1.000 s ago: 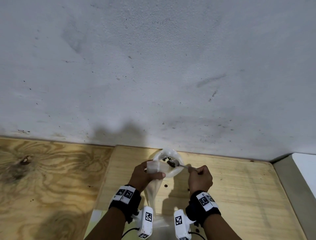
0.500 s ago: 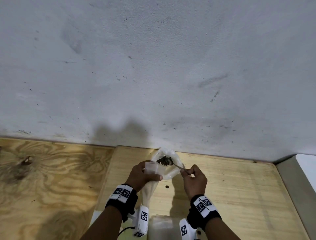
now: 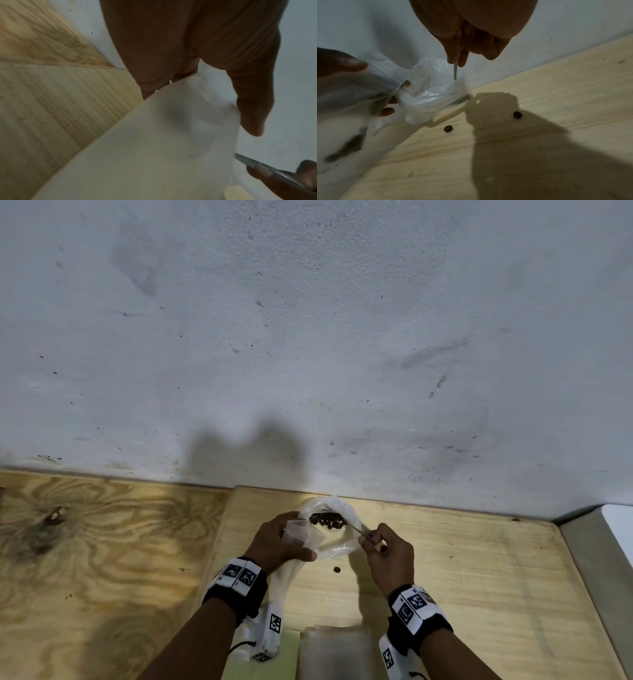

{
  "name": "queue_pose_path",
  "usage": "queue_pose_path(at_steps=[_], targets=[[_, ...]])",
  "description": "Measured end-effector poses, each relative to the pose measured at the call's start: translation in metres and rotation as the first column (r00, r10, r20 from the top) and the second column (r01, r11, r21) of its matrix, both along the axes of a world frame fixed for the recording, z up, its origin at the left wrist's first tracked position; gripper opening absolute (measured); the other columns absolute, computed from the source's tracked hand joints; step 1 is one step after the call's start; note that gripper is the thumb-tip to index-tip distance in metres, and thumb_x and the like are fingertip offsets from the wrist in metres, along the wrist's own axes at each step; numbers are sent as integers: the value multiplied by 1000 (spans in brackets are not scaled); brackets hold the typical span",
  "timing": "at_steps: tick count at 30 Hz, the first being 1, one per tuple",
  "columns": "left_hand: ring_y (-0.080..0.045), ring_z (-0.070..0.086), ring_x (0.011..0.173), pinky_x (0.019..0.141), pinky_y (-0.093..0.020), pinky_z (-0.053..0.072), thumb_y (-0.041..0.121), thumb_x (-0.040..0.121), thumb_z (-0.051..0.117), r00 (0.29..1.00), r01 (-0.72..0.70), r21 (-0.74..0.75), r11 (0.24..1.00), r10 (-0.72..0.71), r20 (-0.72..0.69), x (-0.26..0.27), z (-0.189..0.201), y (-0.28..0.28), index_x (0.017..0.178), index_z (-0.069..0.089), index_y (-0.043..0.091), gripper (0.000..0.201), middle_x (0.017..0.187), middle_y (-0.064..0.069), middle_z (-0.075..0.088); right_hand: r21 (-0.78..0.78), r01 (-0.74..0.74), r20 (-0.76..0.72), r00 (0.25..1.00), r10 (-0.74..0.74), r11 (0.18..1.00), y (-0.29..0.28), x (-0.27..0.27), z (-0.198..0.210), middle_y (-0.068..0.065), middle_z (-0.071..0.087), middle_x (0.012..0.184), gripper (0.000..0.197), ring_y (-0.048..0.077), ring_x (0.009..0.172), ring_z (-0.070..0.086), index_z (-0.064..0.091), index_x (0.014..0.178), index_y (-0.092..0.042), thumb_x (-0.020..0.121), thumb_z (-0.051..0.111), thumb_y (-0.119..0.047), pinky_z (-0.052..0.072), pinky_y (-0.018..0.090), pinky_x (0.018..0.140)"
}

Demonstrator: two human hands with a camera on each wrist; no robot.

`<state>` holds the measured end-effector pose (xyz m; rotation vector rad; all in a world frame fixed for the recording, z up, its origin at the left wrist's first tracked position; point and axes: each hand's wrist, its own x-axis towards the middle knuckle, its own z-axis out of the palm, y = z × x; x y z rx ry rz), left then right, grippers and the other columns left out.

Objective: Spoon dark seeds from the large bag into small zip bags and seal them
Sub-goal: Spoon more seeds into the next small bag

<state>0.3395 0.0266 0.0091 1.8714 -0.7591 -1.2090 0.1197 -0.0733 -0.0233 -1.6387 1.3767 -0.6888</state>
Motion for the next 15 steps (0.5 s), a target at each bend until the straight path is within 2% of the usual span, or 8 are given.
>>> queue_pose_path(at_steps=[2,4,7,9,11,13,15], targets=[[-13,62,105,89,-37,55,32,39,93,1000,4,0,1000,-4,6,1,0,0,107,59,43,77,114,9,66,29,-2,43,999,1,1000,0,-7,-2,-13,73,76,41,1,58,59,45,60,-25,81,78,-12,45,26,57],[-13,62,105,89,-37,55,32,39,93,1000,2,2,1000,-2,4,0,0,1,106,59,44,76,114,9,66,34,6,62,998,-8,999,-2,-14,-2,-11,74,78,41,10,72,68,47,59,-26,81,77,-11,50,29,60],[-12,61,106,88,-34,55,34,37,92,1000,4,15,1000,-4,-8,-2,1,0,106,59,44,77,115,9,65,3,17,76,997,-18,1000,-5,-18,0,-8,73,76,37,18,65,66,48,61,-24,82,77,-12,49,31,56],[-11,61,107,88,-33,55,33,37,93,1000,14,23,1000,-14,-20,-3,1,0,110,60,40,80,116,8,64,-41,-12,63,998,15,999,-5,-14,2,-11,72,75,36,12,55,60,49,63,-22,83,77,-13,46,26,52],[-13,62,107,90,-36,56,33,35,93,999,25,28,999,-25,-30,-4,0,-1,115,62,33,87,115,7,66,-66,-43,31,999,45,997,-3,-7,3,-16,72,77,36,6,46,51,48,64,-24,84,76,-16,42,21,49],[-15,63,107,91,-39,56,33,32,93,999,33,28,999,-32,-37,-5,-1,-1,116,63,30,89,115,5,66,-61,-76,3,997,76,995,-1,-2,0,-23,72,80,33,6,50,57,50,65,-24,85,75,-20,48,27,53],[-15,62,108,91,-39,56,33,32,93,999,34,25,999,-33,-37,-5,0,-1,116,63,29,89,116,5,66,-38,-110,-17,994,110,993,0,-1,-3,-28,70,80,29,15,65,67,52,67,-22,85,75,-20,55,34,62]])
